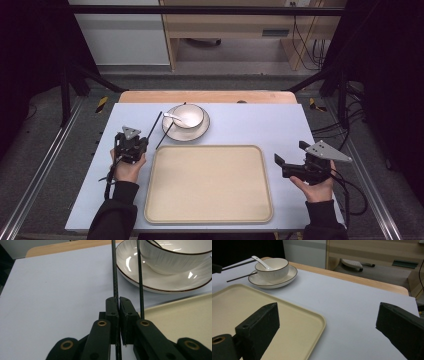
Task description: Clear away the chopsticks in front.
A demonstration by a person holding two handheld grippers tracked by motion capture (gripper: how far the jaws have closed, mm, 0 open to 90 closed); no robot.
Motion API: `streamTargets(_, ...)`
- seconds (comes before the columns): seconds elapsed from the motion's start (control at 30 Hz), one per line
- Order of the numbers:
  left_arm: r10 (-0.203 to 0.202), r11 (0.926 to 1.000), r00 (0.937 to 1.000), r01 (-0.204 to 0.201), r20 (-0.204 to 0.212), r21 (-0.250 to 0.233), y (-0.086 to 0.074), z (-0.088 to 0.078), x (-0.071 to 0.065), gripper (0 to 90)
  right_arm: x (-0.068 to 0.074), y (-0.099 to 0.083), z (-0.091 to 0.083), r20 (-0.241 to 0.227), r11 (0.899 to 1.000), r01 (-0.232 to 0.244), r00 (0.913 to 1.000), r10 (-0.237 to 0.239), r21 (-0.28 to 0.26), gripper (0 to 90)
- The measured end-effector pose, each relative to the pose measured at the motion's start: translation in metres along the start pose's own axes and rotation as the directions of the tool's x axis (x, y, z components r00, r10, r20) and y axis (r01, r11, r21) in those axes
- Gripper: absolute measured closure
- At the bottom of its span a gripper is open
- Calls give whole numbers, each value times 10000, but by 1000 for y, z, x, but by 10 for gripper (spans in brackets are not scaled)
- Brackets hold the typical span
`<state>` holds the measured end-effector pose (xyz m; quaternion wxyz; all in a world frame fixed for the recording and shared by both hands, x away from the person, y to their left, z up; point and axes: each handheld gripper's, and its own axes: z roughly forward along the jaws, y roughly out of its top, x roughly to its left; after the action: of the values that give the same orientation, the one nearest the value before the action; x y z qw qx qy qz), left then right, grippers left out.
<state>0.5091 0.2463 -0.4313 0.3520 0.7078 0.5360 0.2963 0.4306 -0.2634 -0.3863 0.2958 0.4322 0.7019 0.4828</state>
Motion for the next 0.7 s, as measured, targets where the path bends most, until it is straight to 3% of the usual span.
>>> streamTargets(0.1, -381, 9990, 9993, 382, 66, -238, -6, -16, -2, 857, 0, 0, -1, -28, 10000, 6, 10000, -6, -48, 49)
streamTargets(0.27, -590, 9964, 9982, 597, 136, -608, -16, -40, -16, 857, 1, 0, -4, -135, 9998, -121, 9998, 119, -143, 48)
streamTargets(0.4, -1037, 9876, 9945, 1045, 128, -1168, -22, -63, -27, 857, 2, 0, -5, -180, 9999, -69, 9998, 67, -103, 48)
streamTargets(0.53, -1169, 9819, 9931, 1162, 43, -1497, -31, -80, -42, 857, 2, 0, -7, -178, 9999, -66, 9998, 63, -150, 48)
streamTargets(0.7, -1325, 9777, 9912, 1315, 45, -1636, -43, -88, -59, 857, 2, 0, -8, -200, 9998, -90, 9998, 86, -195, 48)
